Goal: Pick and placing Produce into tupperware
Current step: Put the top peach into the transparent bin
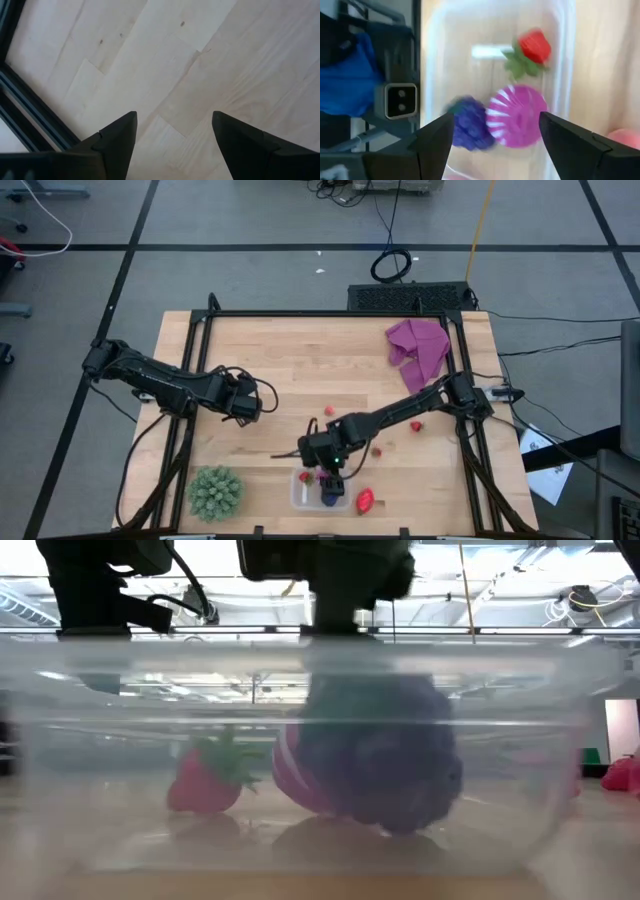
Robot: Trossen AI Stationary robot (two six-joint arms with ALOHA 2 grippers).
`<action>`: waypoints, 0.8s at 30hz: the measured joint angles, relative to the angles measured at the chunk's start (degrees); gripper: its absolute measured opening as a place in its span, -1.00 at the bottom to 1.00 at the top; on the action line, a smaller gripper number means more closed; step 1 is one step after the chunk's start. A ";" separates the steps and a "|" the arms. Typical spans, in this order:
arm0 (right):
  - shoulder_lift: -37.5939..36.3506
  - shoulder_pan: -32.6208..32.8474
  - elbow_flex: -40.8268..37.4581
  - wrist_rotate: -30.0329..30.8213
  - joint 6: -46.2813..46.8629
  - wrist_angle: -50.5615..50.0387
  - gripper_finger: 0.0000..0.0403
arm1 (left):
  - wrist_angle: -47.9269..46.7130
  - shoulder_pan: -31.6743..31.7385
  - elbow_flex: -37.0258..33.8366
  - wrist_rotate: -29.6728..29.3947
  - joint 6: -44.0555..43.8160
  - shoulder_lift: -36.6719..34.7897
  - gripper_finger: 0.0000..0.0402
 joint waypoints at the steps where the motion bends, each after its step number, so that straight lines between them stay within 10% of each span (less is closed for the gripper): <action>1: -0.59 -0.36 0.00 -0.03 -0.33 0.45 0.40 | 0.01 0.01 0.00 -0.19 -0.01 0.00 0.32; 10: -7.83 0.61 0.09 1.69 -1.12 9.28 0.40 | 0.07 0.01 0.00 -0.57 -0.02 -0.01 0.29; 17: -13.89 1.04 0.11 20.83 -5.28 -3.63 0.40 | 0.09 -0.01 0.00 -0.57 -0.04 -0.02 0.32; 24: -14.31 -3.66 0.05 25.69 -7.06 -13.93 0.40 | 2.48 0.03 -0.02 -4.10 3.64 -0.02 0.30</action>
